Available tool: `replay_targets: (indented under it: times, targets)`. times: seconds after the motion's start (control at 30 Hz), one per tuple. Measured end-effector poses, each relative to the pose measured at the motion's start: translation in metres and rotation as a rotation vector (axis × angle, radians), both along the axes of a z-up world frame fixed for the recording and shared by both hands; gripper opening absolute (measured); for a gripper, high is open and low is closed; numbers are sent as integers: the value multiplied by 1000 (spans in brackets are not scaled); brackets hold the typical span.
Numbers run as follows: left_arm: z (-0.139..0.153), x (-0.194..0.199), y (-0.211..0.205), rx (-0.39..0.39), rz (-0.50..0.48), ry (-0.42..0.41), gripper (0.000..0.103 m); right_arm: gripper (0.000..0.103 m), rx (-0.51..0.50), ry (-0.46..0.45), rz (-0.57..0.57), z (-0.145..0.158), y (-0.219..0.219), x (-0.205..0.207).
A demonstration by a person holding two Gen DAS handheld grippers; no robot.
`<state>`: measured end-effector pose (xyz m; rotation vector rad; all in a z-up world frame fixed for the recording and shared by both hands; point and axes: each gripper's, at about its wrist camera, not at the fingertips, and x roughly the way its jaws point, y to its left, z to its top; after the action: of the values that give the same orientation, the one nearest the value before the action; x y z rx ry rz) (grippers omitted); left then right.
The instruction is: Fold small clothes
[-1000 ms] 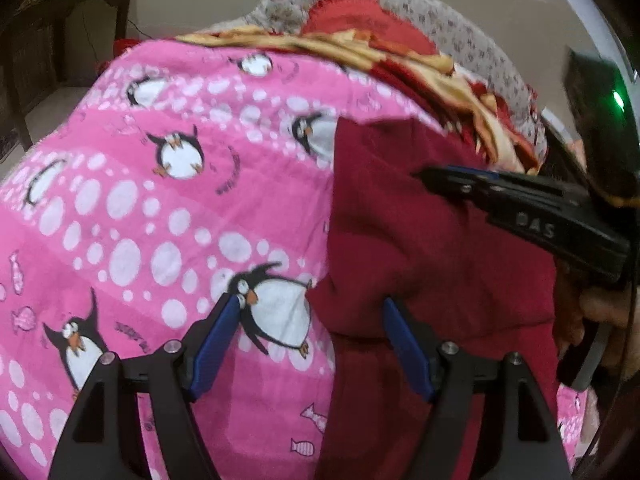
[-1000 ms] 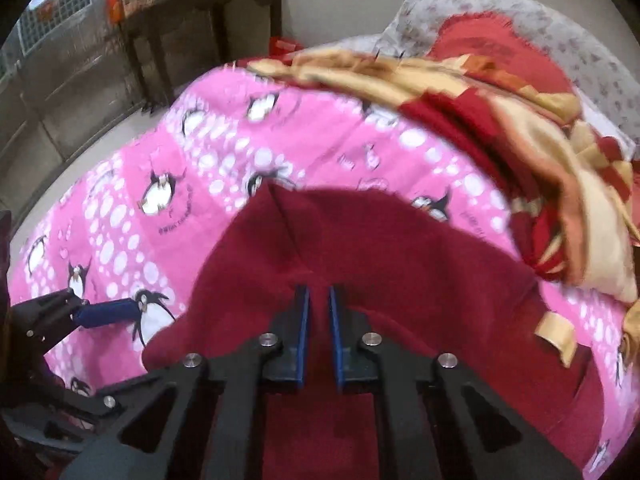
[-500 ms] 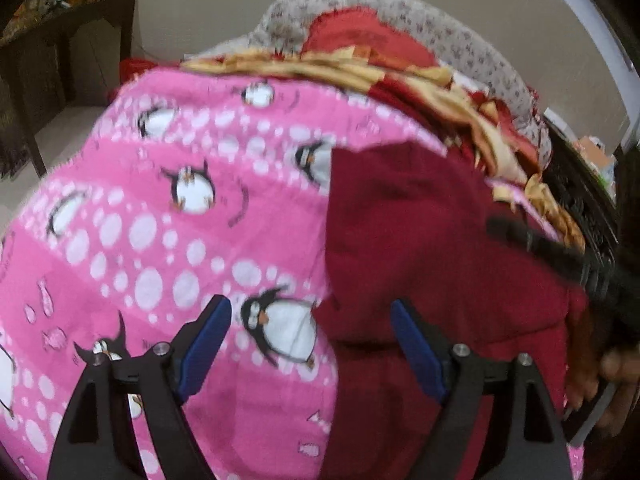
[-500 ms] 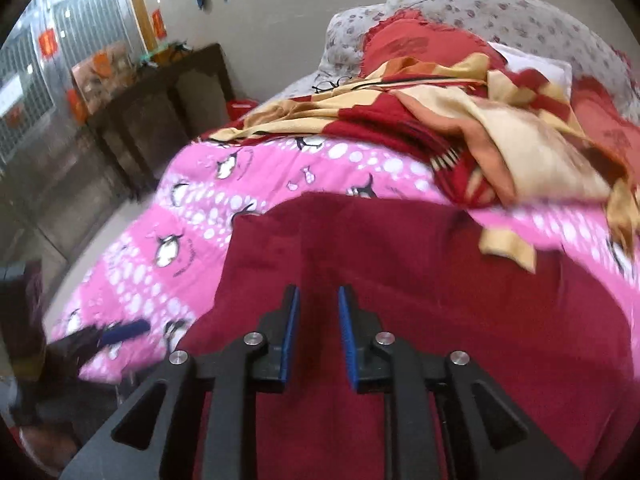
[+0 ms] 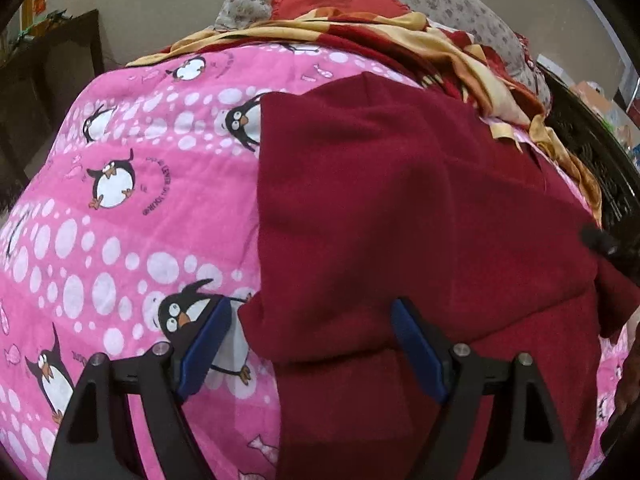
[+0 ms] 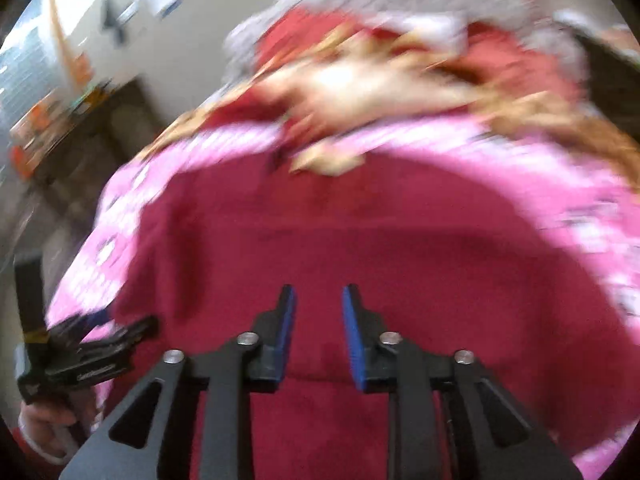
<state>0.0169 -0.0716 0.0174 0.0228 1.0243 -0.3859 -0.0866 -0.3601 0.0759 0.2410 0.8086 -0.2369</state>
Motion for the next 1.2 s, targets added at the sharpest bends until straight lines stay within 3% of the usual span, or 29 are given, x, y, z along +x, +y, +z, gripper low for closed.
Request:
replay_targets:
  times: [0.07, 0.23, 0.3, 0.33, 0.43, 0.7, 0.83, 0.97, 1.07, 1.2]
  targets:
    - [1, 2, 1, -7, 10, 10, 86, 64, -84, 21, -94, 2, -21, -8]
    - [4, -2, -2, -8, 19, 16, 86, 63, -97, 83, -132, -17, -46, 1]
    - [7, -3, -3, -7, 15, 14, 86, 48, -87, 70, -98, -17, -46, 1]
    - [10, -5, -3, -10, 13, 9, 86, 31, -80, 71, -89, -17, -47, 1]
    - [18, -8, -1, -28, 15, -12, 86, 22, -44, 39, -85, -9, -50, -10]
    - [9, -3, -12, 9, 15, -17, 86, 22, -26, 77, -148, -18, -60, -8]
    - [3, 0, -15, 34, 15, -18, 87, 23, -66, 117, -137, -17, -56, -5]
    - [5, -1, -13, 27, 19, -17, 87, 37, -43, 58, -164, 3, -52, -22]
    - [3, -1, -15, 39, 19, -20, 87, 38, -19, 4, -98, 13, -37, -28]
    - [3, -1, -17, 49, 21, -20, 87, 38, 0, 57, -35, -8, -24, -12]
